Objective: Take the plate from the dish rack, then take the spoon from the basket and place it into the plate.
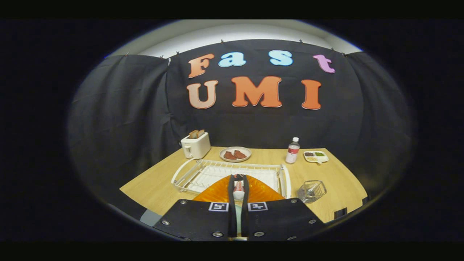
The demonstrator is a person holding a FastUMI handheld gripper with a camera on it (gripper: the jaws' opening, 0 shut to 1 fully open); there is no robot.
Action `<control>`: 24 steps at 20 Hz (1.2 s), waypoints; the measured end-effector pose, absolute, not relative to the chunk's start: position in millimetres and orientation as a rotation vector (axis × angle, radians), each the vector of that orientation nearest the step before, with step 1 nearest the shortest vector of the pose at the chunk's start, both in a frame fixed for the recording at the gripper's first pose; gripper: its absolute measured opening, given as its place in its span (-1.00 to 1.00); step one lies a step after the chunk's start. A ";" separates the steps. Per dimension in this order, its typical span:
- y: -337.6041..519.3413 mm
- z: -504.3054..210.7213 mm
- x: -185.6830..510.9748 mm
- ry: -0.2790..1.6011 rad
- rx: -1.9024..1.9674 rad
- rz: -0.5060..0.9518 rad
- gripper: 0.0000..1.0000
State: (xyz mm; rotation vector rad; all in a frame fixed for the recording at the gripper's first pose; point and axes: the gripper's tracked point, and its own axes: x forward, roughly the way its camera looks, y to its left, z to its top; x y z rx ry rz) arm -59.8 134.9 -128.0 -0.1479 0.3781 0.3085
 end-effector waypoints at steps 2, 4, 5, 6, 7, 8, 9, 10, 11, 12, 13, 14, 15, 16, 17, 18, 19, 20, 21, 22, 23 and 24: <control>147.5 -142.5 -69.9 0.409 -0.152 0.348 -0.91; 156.8 -156.8 -78.5 0.438 -0.158 0.385 -0.90; 159.7 -164.8 -82.9 0.455 -0.163 0.401 -0.90; 162.3 -171.7 -85.6 0.470 -0.166 0.414 -0.91; 164.5 -178.7 -89.0 0.493 -0.171 0.427 -0.91; 167.3 -187.8 -92.6 0.514 -0.178 0.440 -0.91; 167.9 -193.1 -95.6 0.527 -0.189 0.450 -0.90; 168.2 -200.3 -96.7 0.539 -0.198 0.456 -0.91; 167.7 -210.5 -98.8 0.556 -0.205 0.459 -0.90; 167.3 -218.2 -99.9 0.573 -0.206 0.463 -0.90; 168.6 -225.9 -101.8 0.585 -0.206 0.467 -0.90; 169.1 -232.8 -102.1 0.597 -0.208 0.470 -0.90; 169.6 -240.6 -103.2 0.614 -0.212 0.474 -0.91; 171.0 -247.8 -105.0 0.624 -0.221 0.486 -0.91; 172.3 -252.7 -105.5 0.629 -0.231 0.492 -0.90; 171.6 -258.9 -105.0 0.633 -0.242 0.494 -0.89; 170.5 -267.0 -105.4 0.646 -0.255 0.493 -0.88; 169.6 -271.1 -105.7 0.652 -0.261 0.492 -0.88; 168.7 -272.9 -105.2 0.651 -0.262 0.491 -0.83; 168.4 -273.8 -103.2 0.649 -0.258 0.489 -0.79; 167.1 -275.0 -102.4 0.650 -0.252 0.485 -0.74; 163.4 -274.1 -98.3 0.647 -0.251 0.470 -0.70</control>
